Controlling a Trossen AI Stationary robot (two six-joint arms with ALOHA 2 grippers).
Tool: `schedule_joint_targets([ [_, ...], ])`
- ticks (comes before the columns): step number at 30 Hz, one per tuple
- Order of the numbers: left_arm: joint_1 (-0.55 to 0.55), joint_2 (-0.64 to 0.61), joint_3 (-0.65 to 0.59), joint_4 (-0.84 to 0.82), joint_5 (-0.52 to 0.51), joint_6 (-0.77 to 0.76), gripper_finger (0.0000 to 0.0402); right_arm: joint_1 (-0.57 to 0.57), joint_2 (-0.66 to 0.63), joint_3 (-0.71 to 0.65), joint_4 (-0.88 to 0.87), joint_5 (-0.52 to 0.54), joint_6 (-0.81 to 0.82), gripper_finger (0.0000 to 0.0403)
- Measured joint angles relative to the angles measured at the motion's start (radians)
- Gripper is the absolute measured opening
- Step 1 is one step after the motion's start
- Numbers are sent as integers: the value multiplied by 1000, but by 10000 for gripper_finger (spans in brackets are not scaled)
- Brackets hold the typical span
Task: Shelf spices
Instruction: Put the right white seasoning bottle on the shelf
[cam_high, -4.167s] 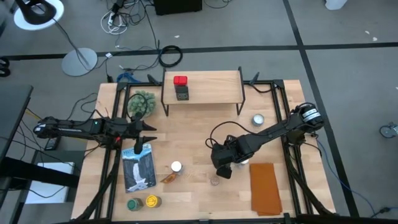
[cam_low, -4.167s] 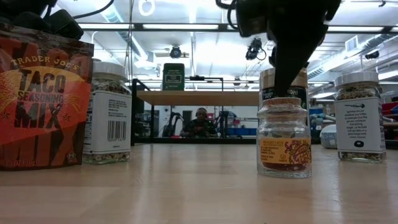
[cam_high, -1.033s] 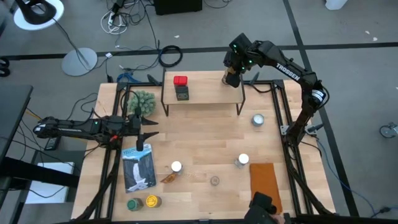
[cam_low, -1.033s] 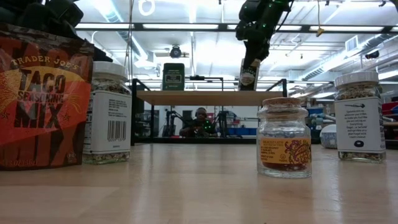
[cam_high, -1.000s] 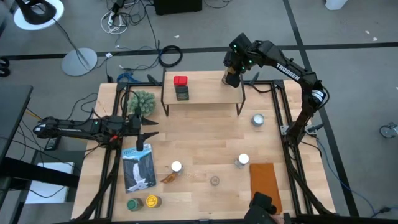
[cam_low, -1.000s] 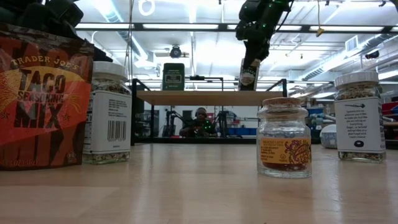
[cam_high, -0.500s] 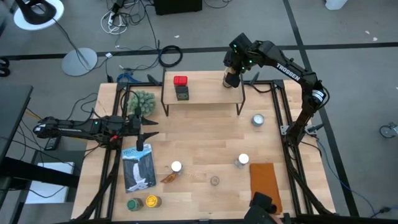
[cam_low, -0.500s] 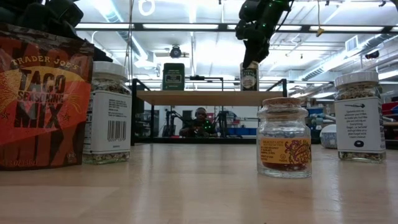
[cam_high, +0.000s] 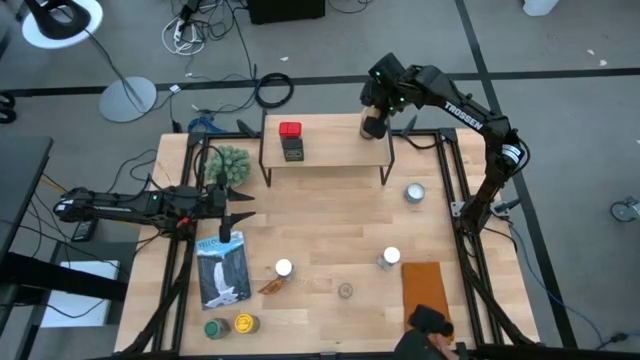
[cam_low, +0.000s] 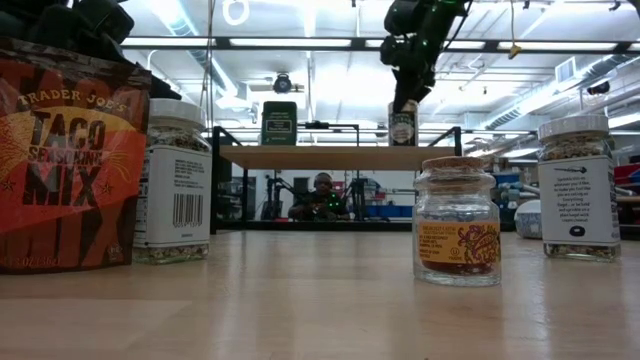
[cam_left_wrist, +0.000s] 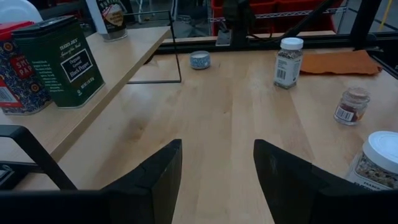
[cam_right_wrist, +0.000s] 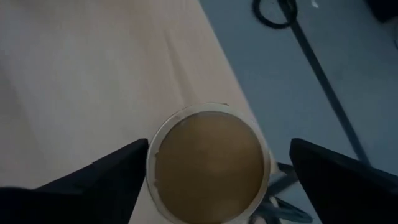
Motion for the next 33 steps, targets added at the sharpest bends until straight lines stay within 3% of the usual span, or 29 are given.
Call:
schedule_joint_targets([
  [4, 0, 0, 0, 0, 0, 4, 204, -3, -4, 0, 0, 13, -2, 370],
  [13, 0, 0, 0, -1, 0, 5, 204, -2, -68, 0, -2, -141, 5, 364],
  [25, 0, 0, 0, 0, 0, 6, 204, -1, -242, -7, -75, -143, 150, 366],
  [29, 0, 0, 0, -1, 0, 7, 204, 21, -358, -107, -77, -131, 204, 365],
  [33, 0, 0, 0, 0, 0, 27, 204, 64, -520, -321, 0, -90, 302, 363],
])
